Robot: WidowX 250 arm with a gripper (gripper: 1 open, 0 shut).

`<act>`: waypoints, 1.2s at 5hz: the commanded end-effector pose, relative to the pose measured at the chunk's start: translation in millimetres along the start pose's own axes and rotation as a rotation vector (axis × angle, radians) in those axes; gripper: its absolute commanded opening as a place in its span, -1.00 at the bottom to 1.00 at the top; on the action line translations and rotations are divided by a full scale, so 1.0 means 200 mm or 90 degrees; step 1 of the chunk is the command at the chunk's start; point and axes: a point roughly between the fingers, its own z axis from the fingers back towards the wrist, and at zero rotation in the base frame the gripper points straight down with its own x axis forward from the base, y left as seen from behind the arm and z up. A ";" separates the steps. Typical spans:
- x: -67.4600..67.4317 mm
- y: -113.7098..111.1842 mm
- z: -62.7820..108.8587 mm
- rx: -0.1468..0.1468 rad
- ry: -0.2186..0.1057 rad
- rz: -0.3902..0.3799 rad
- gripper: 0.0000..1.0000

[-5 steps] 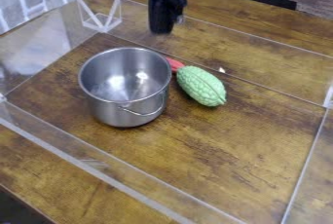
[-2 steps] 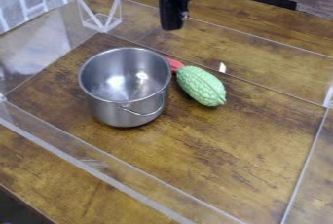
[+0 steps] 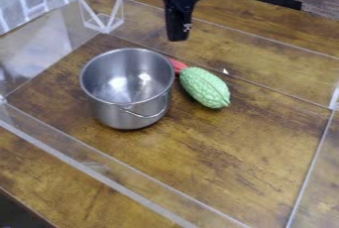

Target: Move the pink spoon to the left

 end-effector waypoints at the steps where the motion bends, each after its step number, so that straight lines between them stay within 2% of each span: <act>1: 0.04 0.08 0.19 0.050 -0.041 0.025 -1.00; 2: 0.04 0.10 0.20 0.053 -0.047 0.029 -1.00; 3: 0.04 0.11 0.29 0.071 -0.043 0.039 1.00; 4: 0.04 0.11 0.33 0.096 -0.037 0.051 -1.00; 6: 0.00 0.03 0.40 0.136 -0.034 0.067 -1.00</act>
